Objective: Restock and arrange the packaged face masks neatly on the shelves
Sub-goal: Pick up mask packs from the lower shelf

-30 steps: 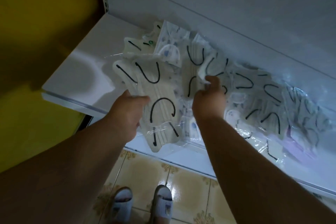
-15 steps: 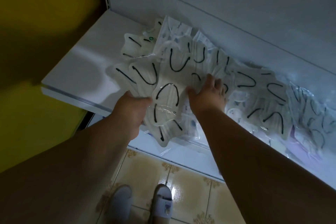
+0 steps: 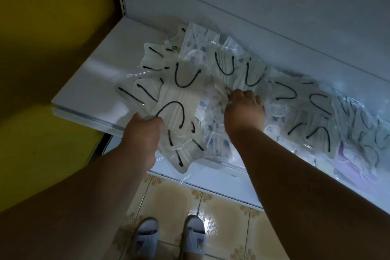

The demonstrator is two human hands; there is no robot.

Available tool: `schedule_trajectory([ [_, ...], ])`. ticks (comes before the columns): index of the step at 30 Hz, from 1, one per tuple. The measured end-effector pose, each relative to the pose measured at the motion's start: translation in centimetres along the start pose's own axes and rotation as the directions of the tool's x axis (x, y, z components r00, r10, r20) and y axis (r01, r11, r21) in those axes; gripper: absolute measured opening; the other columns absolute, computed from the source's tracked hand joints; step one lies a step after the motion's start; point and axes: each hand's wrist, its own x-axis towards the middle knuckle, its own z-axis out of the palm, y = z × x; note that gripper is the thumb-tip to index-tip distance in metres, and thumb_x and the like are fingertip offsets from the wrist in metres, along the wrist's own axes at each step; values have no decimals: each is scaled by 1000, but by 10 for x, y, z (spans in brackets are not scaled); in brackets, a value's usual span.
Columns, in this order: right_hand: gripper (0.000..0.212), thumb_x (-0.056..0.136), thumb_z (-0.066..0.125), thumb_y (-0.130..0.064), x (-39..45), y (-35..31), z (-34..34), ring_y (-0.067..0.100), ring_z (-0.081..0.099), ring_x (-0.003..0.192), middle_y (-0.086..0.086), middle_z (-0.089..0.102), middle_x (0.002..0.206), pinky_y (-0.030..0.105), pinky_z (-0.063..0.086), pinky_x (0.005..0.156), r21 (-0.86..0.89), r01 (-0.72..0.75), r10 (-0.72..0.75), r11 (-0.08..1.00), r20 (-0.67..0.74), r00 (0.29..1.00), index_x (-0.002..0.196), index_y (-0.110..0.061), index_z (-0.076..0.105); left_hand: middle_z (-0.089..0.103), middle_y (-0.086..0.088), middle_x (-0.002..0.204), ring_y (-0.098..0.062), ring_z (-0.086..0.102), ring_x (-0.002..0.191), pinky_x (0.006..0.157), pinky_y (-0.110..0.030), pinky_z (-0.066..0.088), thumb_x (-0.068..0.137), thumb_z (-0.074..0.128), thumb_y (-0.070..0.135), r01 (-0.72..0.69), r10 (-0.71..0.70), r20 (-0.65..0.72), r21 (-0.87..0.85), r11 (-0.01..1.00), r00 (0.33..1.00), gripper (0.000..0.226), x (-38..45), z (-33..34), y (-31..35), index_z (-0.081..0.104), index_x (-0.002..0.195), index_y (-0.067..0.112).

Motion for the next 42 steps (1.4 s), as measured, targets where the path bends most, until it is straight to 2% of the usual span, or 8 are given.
schedule_trajectory([
  [5,24,99,42,-16,-23,-15,-23,30,61,91,10,65,101,36,49,78,437,-157,207,886,-71,976,114,-10,60,57,-21,129,-42,59,114,97,-63,48,90,65,10,94,-92,46,-39,995,995,50,-13,-3,13,45,136,6],
  [13,55,85,39,-52,-118,-55,-26,21,51,127,-1,62,132,44,39,106,541,207,-329,815,138,934,119,-24,71,69,-13,127,-29,67,115,96,-44,52,97,49,56,208,-30,491,-311,928,870,57,-42,-15,15,62,132,13],
  [18,43,90,44,-35,-135,-51,-36,9,44,130,-5,57,137,30,36,112,679,97,-306,728,194,932,121,-22,71,66,-11,131,-28,63,122,106,-46,45,85,57,63,146,63,537,-337,930,841,70,-55,-30,-6,60,136,16],
  [23,36,89,49,-6,-168,-42,-52,3,50,126,-11,60,130,17,38,108,781,112,-353,615,146,924,110,-21,74,70,-18,122,-38,69,108,95,-58,53,91,66,14,-2,121,351,-321,947,929,38,-78,-45,-37,64,129,12],
  [26,38,88,48,5,-196,-28,-67,7,54,123,-6,62,129,9,37,103,786,184,-395,590,82,915,106,-17,74,68,-17,126,-39,66,113,95,-57,53,97,59,15,10,161,394,-398,917,905,37,-110,-50,-56,61,134,12],
  [31,35,88,42,-6,-259,5,-118,4,58,114,-16,62,118,15,44,100,814,187,-385,549,47,922,101,-16,73,68,-24,122,-37,71,103,76,-46,59,87,65,10,3,164,390,-394,919,906,45,-192,-49,-88,61,131,2],
  [38,43,93,68,-31,-347,63,-237,-1,54,114,-15,51,136,25,49,97,871,-211,121,443,175,977,132,-33,51,71,-24,113,-44,70,102,86,-68,53,86,68,0,-61,185,351,-335,940,918,39,-342,-73,-109,65,125,3],
  [42,55,84,78,-37,-380,78,-289,13,60,119,-12,60,126,30,50,96,871,-423,73,251,419,905,132,-26,52,74,-22,106,-42,72,95,78,-60,58,88,65,-2,-170,262,357,-270,948,897,35,-419,-81,-104,66,122,2],
])
